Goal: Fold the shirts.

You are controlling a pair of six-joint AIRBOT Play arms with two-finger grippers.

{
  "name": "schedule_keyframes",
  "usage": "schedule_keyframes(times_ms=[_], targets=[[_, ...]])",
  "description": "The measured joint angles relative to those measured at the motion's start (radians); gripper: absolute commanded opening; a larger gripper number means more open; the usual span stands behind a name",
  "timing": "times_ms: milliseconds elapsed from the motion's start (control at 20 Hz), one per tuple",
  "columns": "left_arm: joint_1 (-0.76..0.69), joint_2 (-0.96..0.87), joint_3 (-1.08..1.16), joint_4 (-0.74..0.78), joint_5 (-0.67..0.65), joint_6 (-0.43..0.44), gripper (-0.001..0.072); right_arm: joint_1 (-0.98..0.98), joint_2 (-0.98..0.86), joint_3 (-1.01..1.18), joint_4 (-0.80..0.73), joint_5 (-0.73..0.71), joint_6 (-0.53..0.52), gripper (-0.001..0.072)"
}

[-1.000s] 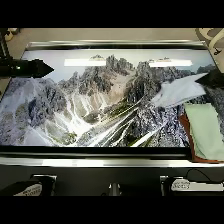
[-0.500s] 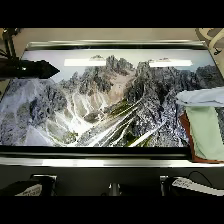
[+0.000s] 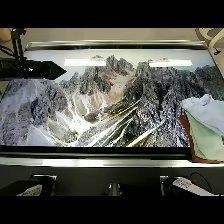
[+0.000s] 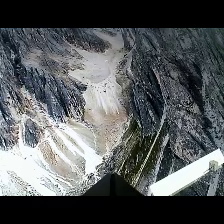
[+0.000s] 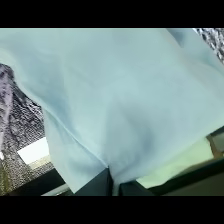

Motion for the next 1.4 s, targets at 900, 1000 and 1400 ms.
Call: schedule_keyframes(times_ms=[900,1000,1400], targets=[[-0.156,-0.029,0.126,0.305,0.030,-0.117,0.0020,0.137,0.125,0.051,-0.154,-0.522,-0.267,0.0548],[-0.195,-0.059,0.170,0.509,0.002,-0.190,0.0070,0.274,0.100,0.124,-0.153,-0.539,-0.309,0.0550],[-0.233,-0.168,0.148,0.716,-0.335,-0.294,0.0449,0.863,-0.098,0.196,-0.125,-0.261,-0.204,0.0650]])
